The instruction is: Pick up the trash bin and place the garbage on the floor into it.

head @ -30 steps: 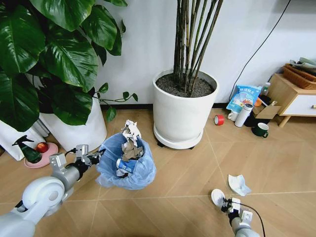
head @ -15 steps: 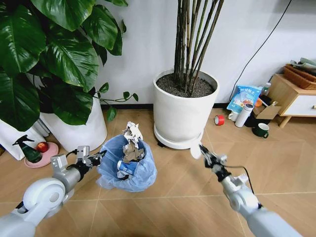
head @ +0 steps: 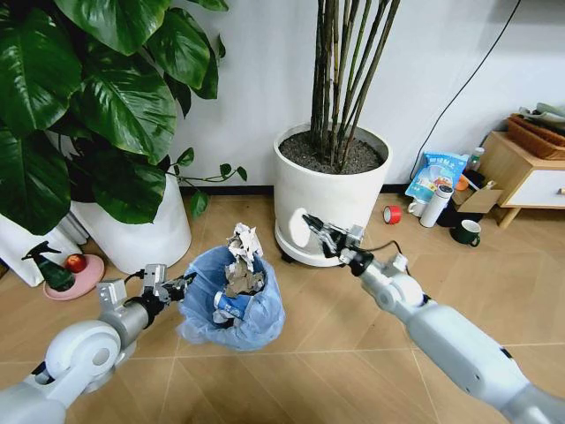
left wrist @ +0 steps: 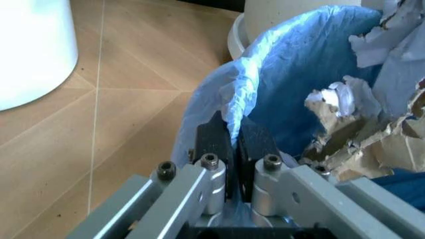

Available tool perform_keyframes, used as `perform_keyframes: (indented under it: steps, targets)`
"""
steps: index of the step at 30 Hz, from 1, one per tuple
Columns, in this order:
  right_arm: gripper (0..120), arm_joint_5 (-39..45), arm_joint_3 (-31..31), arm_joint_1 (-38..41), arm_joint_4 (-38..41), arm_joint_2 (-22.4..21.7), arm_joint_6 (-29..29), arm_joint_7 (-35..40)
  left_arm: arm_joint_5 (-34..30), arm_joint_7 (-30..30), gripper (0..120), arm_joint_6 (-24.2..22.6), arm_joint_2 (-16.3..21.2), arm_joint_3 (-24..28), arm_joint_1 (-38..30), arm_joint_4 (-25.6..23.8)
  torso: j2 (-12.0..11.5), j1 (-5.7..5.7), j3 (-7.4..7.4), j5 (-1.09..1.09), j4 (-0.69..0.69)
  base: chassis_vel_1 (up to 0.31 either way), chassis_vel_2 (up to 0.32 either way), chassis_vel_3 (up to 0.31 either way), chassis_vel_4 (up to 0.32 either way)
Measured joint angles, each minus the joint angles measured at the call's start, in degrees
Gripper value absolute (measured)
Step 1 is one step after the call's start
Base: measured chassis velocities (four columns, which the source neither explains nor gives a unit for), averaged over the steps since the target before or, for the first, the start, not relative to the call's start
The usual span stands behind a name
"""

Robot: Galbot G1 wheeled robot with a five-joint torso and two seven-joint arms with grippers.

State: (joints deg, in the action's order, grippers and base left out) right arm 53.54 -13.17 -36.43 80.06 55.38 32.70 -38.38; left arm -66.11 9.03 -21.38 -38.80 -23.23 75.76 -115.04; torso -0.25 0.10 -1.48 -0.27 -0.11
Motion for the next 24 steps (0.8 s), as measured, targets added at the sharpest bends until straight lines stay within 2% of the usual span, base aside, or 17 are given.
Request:
perform_keyframes:
  steps: [2,8,18,21,24]
  targets:
    - [0,0.3,-3.6,2.5,-0.8,0.2,-0.1,-1.5,0.0,-0.1,0,0.0,0.1,0.4,-0.7,0.3,0.0,0.0,0.0,0.0,-0.01,0.0,0.0,0.0,0.0]
    - [0,0.6,-9.0,5.9,-2.1,1.6,-0.8,-3.4,-0.1,-0.2,0,0.0,0.0,1.3,-1.8,0.7,0.0,0.0,0.0,0.0,-0.01,0.0,0.0,0.0,0.0]
    - [0,0.1,-12.8,9.2,-5.9,3.7,-1.1,-4.5,-0.1,-0.5,0,0.0,-0.1,1.7,-2.5,1.0,0.0,0.0,0.01,0.0,0.0,0.0,0.0,0.0,0.0]
    - [6,-0.3,-13.0,9.5,-6.9,3.9,-1.2,-4.9,-0.2,-0.5,0,0.0,-0.1,1.7,-2.7,1.1,0.0,0.0,0.01,0.0,-0.01,0.0,0.0,0.0,0.0]
    - [21,-0.7,-13.1,9.9,-7.7,4.1,-1.5,-5.4,-0.6,-0.6,0,0.0,-0.1,1.7,-3.3,1.1,0.0,0.0,0.01,0.0,-0.01,0.0,0.0,0.0,0.0]
